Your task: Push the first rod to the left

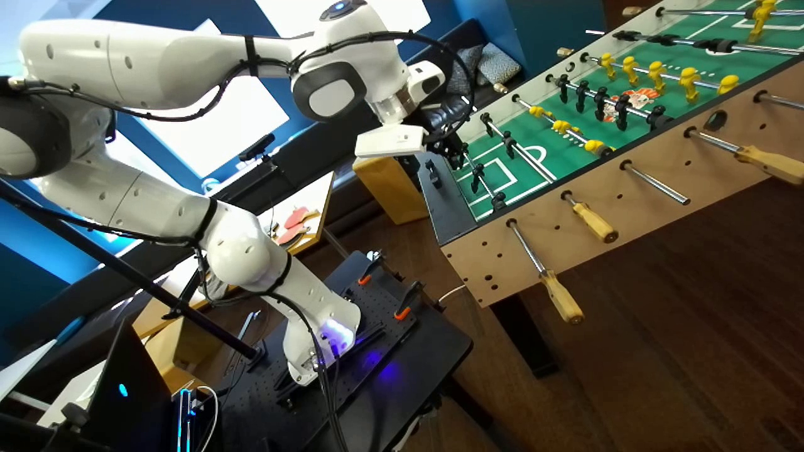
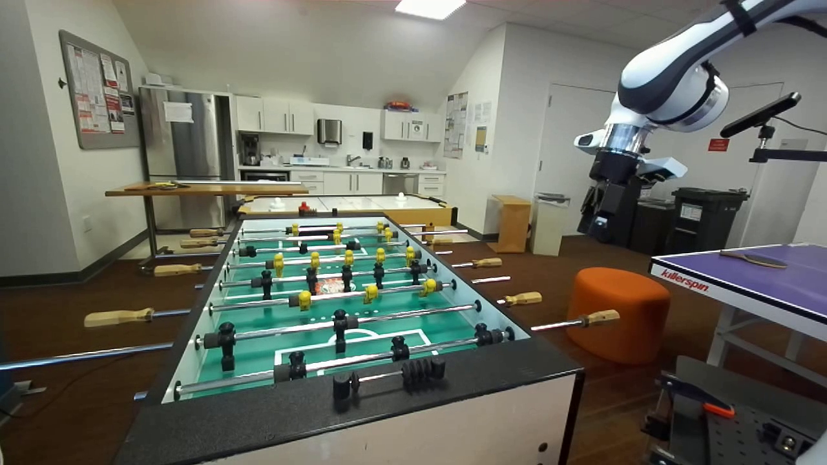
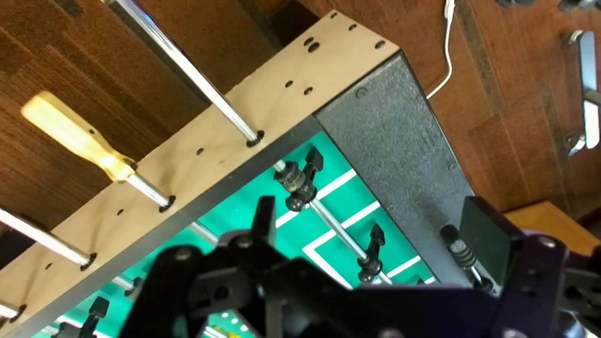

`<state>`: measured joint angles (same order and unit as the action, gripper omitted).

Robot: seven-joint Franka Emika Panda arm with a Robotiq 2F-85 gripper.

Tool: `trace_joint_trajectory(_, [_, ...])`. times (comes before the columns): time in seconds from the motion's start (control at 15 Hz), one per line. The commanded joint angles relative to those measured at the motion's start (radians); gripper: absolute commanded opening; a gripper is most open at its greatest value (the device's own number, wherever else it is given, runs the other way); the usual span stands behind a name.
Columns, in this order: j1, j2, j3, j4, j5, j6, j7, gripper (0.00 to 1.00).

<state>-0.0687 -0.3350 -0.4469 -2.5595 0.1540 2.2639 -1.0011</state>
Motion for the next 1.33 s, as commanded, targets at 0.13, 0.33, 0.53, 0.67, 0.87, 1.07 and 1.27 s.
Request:
trace_joint_trajectory(0.13, [-0.127,0.120,0.007,0.061,-0.175,-0.007,-0.151,1.00])
trace_joint_trajectory(0.33, [-0.188,0.194,0.002,0.079,-0.287,0.081,-0.177,1.00])
trace_joint_trajectory(0.53, [-0.230,0.278,-0.010,0.101,-0.322,0.172,-0.234,1.00])
trace_joint_trajectory(0.67, [-0.261,0.341,-0.009,0.124,-0.331,0.229,-0.234,1.00])
trace_joint_trajectory(0.87, [-0.287,0.330,0.011,0.108,-0.316,0.222,-0.203,1.00])
trace_joint_trajectory(1.07, [-0.298,0.380,0.014,0.140,-0.318,0.229,-0.196,1.00])
trace_joint_trajectory(1.27, [-0.298,0.399,0.018,0.147,-0.309,0.263,-0.190,1.00])
